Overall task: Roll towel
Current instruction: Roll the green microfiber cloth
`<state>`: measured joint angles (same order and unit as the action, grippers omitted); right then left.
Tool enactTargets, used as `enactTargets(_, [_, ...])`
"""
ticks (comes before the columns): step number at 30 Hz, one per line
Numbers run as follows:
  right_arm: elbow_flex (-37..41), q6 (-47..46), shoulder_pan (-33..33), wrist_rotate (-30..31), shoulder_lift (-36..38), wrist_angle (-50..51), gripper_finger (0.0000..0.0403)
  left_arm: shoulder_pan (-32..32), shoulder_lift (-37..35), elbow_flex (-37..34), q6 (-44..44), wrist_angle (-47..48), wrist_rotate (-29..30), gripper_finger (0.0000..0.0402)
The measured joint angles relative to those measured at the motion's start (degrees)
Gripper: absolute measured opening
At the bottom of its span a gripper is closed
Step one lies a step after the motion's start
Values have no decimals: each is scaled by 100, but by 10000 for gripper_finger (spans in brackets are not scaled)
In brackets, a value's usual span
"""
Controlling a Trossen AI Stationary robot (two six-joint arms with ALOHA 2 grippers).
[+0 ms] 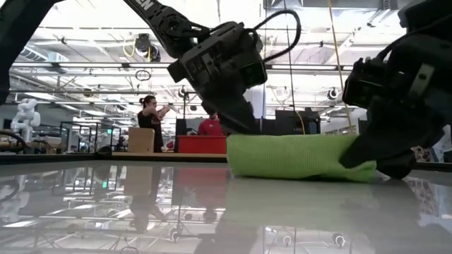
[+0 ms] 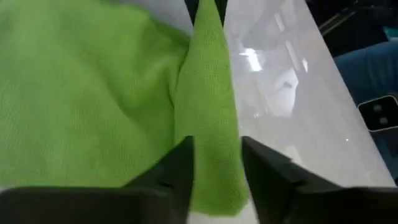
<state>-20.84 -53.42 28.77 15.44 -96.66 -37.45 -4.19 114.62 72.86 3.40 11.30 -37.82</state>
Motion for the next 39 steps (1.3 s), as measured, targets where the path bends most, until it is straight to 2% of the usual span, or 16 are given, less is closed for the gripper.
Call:
enactTargets(4, [120, -265, 2, -102, 4, -355, 9, 233, -39, 7, 421, -37, 185, 209])
enactTargets(7, [124, -370, 2, -156, 4, -434, 14, 525, -39, 5, 1142, 245, 674, 231])
enactTargets(14, [122, -701, -67, -516, 4, -521, 15, 1197, -39, 2, 2110, 162, 2656, 206])
enactTargets(19, [122, -998, -116, -886, 7, -643, 15, 1333, 31, -55, 2401, -231, 2882, 185])
enactTargets(24, [124, -1185, -146, -1194, 35, -793, 15, 1257, 197, -162, 2395, -351, 2685, 154])
enactTargets(29, [155, -1092, -142, -1245, 191, -628, 30, 1146, 396, -152, 2391, -453, 1938, 89])
enactTargets(34, [157, -645, -125, -1372, 550, -109, 102, 1042, 510, -149, 2354, -549, 1120, 19])
enactTargets(39, [181, -112, -100, -1541, 1039, 635, 193, 928, 533, -155, 1997, -509, 455, 18])
